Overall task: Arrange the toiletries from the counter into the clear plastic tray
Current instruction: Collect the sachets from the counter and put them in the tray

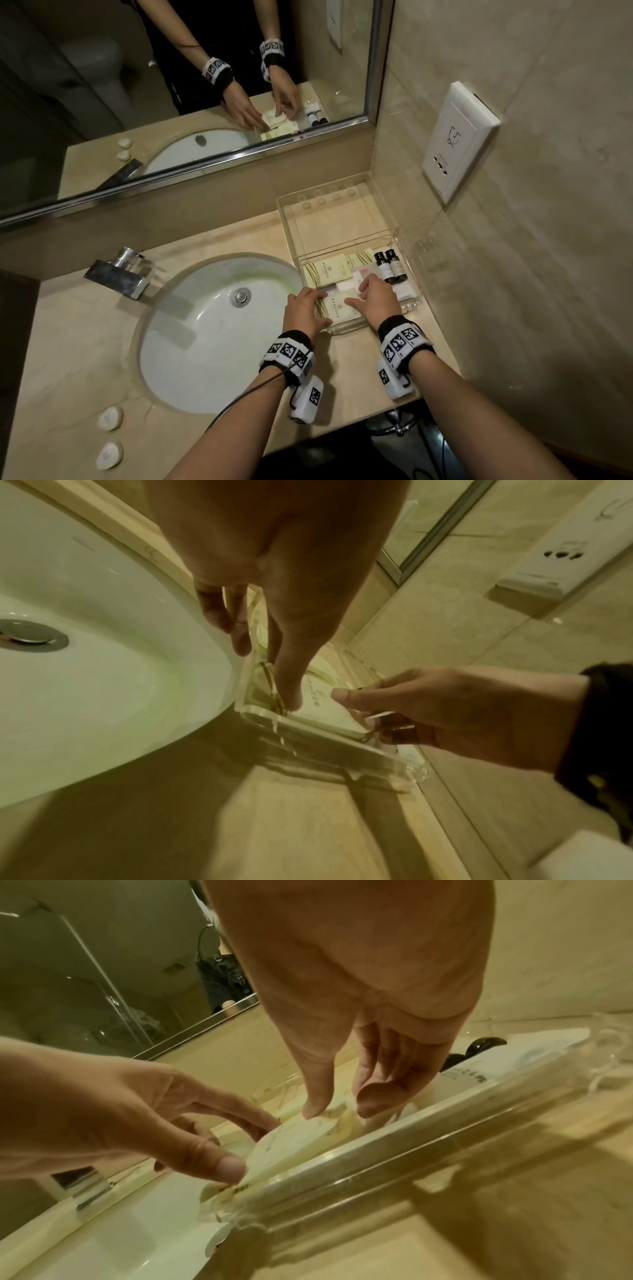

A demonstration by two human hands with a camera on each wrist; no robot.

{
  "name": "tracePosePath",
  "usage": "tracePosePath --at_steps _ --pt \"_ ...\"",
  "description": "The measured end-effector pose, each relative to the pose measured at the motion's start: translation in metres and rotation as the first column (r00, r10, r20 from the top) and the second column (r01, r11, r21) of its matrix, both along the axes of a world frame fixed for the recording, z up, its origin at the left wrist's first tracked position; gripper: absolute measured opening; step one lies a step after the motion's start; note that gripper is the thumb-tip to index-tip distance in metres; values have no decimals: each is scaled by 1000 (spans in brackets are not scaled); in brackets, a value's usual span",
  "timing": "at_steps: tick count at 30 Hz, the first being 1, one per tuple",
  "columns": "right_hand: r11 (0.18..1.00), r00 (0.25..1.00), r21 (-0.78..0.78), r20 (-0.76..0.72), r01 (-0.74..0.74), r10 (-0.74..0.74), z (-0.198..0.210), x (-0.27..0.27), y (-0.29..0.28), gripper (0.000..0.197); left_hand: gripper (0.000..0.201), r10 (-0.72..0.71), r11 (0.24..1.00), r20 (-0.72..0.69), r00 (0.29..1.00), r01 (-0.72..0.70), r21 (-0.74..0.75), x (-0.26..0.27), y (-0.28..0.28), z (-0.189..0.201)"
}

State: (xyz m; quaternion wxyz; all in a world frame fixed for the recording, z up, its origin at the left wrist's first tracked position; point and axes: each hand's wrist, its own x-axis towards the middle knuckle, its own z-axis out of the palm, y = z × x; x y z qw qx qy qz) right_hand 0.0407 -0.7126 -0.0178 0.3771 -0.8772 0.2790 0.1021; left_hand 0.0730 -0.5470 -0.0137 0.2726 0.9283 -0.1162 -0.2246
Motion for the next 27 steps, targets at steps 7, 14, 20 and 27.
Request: tracePosePath --at_steps 7,14,20,27 --pt "999 1000 46 1 23 -24 -2 0 1 19 60 -41 998 52 998 39 39 -1 4 -1" --pt "998 999 56 -19 37 -36 -2 -2 0 20 59 -76 996 74 994 72 50 -1 4 -2" --pt "1000 998 21 -66 18 -17 2 -1 -2 21 56 -78 996 86 993 73 58 1 2 -3" --pt "998 999 -60 -38 -14 12 21 1 -5 24 47 -15 998 61 998 19 -66 6 10 2"
